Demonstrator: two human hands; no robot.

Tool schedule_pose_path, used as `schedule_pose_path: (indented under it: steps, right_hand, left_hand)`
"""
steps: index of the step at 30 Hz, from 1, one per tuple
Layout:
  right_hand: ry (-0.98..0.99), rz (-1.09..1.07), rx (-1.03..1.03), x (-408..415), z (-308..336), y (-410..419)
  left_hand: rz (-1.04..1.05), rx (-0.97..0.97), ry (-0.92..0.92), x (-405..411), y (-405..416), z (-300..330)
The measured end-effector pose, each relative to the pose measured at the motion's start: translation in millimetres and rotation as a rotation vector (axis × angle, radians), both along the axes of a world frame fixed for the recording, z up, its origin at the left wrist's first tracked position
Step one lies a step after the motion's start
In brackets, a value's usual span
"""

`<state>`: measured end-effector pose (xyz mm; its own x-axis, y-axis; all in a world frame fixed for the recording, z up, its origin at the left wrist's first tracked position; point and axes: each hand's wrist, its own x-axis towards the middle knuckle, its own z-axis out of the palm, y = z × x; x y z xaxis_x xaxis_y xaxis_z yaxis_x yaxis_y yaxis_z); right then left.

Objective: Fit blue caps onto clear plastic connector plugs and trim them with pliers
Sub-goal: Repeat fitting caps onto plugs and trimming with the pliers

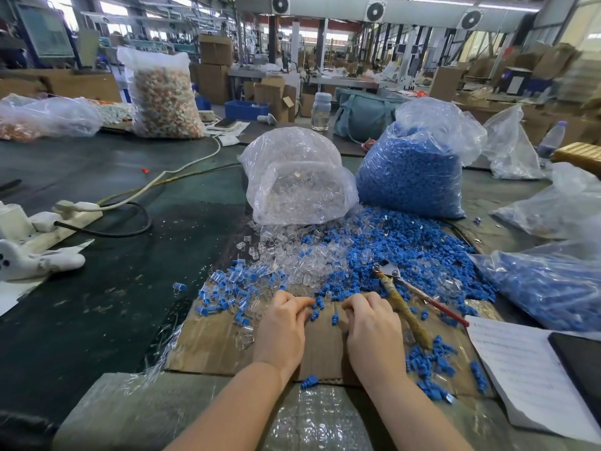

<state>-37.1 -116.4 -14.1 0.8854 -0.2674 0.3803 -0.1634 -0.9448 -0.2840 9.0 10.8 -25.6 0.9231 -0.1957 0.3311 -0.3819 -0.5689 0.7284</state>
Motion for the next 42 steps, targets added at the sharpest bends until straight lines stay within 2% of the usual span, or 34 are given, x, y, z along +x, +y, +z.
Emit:
schedule_pose_path:
  steps: [4,12,14,17,22,34,42]
  right_hand:
    - [0.029,0.02,-0.007,-3.8,3.9,2.8]
    - [0.135,0.076,-0.148,-4.2,4.6,-7.1]
    - [0.079,0.096,-0.088,0.3,2.0,-8.2]
    - [-0.033,0.079,0.118,4.8,3.0,0.0]
    - [-0.113,0.087,0.312,8.8,0.3,14.6]
    - [-0.262,0.049,0.436,5.3,-10.9,13.6]
    - [-0.321,0.127,0.586,3.2,-12.4,11.2]
  left_hand:
    - [0.031,-0.038,0.05,3.0,-3.6,-0.2]
    - [0.052,-0.084,0.064,3.2,-11.2,-1.6]
    - [0.045,-0.076,0.056,2.8,-11.8,-1.1]
    - [0.05,-0.084,0.073,3.4,-11.4,-0.6]
    - [0.065,-0.137,0.097,4.0,-7.3,0.3]
    - [0.044,-0.18,0.092,-1.8,-4.2,-2.5]
    - [0.028,-0.198,0.114,-1.2,-2.4,-2.8]
